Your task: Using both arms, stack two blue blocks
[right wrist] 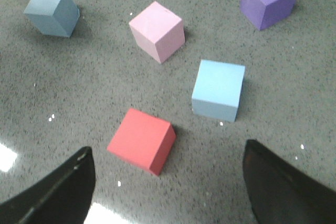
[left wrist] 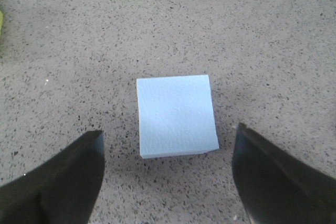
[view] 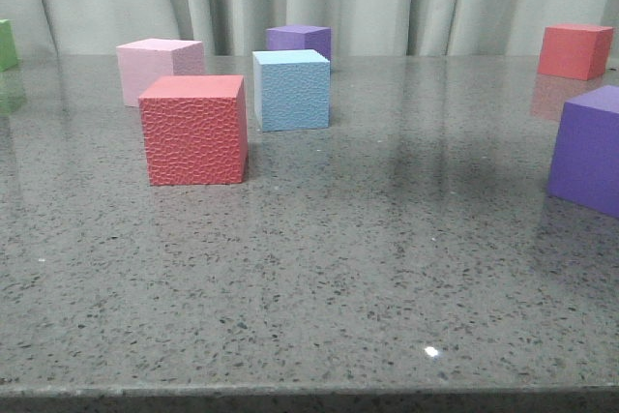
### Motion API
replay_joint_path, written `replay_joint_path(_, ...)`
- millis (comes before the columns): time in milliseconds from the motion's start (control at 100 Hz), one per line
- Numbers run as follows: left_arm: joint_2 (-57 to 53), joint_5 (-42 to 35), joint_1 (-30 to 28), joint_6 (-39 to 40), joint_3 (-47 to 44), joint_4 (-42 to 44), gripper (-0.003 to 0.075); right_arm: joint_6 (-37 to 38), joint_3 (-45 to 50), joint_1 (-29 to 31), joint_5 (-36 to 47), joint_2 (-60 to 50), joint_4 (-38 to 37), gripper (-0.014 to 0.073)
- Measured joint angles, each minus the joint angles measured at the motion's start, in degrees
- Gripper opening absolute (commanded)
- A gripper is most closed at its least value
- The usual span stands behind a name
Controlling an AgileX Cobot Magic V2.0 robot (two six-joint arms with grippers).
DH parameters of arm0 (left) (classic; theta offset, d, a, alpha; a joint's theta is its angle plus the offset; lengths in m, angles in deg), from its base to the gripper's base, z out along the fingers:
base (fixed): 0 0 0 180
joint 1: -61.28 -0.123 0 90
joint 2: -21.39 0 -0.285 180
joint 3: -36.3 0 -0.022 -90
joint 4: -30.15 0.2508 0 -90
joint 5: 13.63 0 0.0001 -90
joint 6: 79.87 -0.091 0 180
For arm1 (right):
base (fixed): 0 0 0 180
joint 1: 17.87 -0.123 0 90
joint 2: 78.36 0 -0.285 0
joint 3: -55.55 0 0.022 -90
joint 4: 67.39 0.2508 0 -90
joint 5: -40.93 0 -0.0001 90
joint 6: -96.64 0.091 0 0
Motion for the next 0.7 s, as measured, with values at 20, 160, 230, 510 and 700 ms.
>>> replay_joint_path(20,0.5,0.0,0.0,-0.3,0.34,-0.18,0.0526,0.0,0.83,0.0,0.41,-0.6,0.0,0.0579)
replay_joint_path(160,4.03,0.73,0.0,-1.38,2.8,-1.17,0.0589,0.05,7.38,0.0,2.51,-5.35,0.0,0.0579)
replay_joint_path(230,5.71,1.64,0.0,-1.27,3.94,-1.3,0.059,0.05,9.13,0.0,2.79,-6.75,0.0,0.0579)
replay_joint_path(510,9.96,3.4,0.0,-0.84,6.3,-2.24,0.0589,0.19,10.27,0.0,3.11,-8.42,0.1,0.0579)
replay_joint_path(700,11.79,3.44,0.0,-0.71,6.91,-2.37,0.0587,0.19,10.32,0.0,3.37,-8.42,0.2,0.0579)
